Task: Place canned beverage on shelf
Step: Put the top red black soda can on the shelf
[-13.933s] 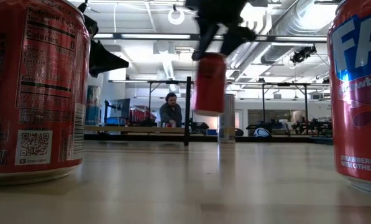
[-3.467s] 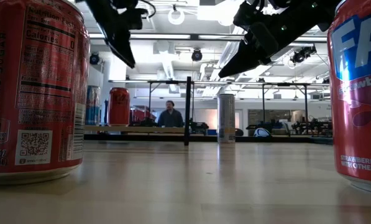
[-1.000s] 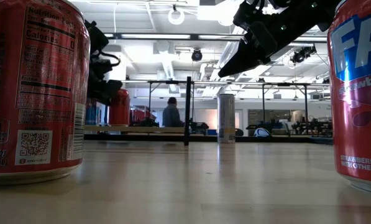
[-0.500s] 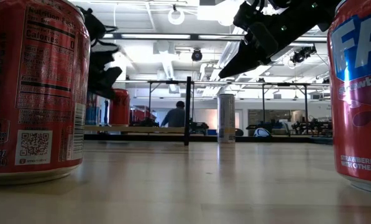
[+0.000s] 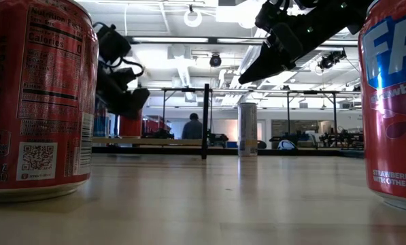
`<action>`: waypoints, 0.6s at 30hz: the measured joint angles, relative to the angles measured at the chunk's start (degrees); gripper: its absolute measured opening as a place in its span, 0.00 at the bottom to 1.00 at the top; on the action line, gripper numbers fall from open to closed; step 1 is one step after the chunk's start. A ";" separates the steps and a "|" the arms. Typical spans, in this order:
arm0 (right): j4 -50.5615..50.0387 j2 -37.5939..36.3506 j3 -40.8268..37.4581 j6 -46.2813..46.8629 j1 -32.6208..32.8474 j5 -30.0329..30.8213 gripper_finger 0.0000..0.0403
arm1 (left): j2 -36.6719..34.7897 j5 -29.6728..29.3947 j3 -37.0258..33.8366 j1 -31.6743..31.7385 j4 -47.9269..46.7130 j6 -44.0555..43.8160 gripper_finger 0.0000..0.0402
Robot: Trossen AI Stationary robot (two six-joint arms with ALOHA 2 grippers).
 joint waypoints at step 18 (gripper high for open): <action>-0.25 0.00 0.00 0.05 0.00 0.02 0.00 | -11.12 -7.65 0.00 0.17 -14.88 -1.53 0.00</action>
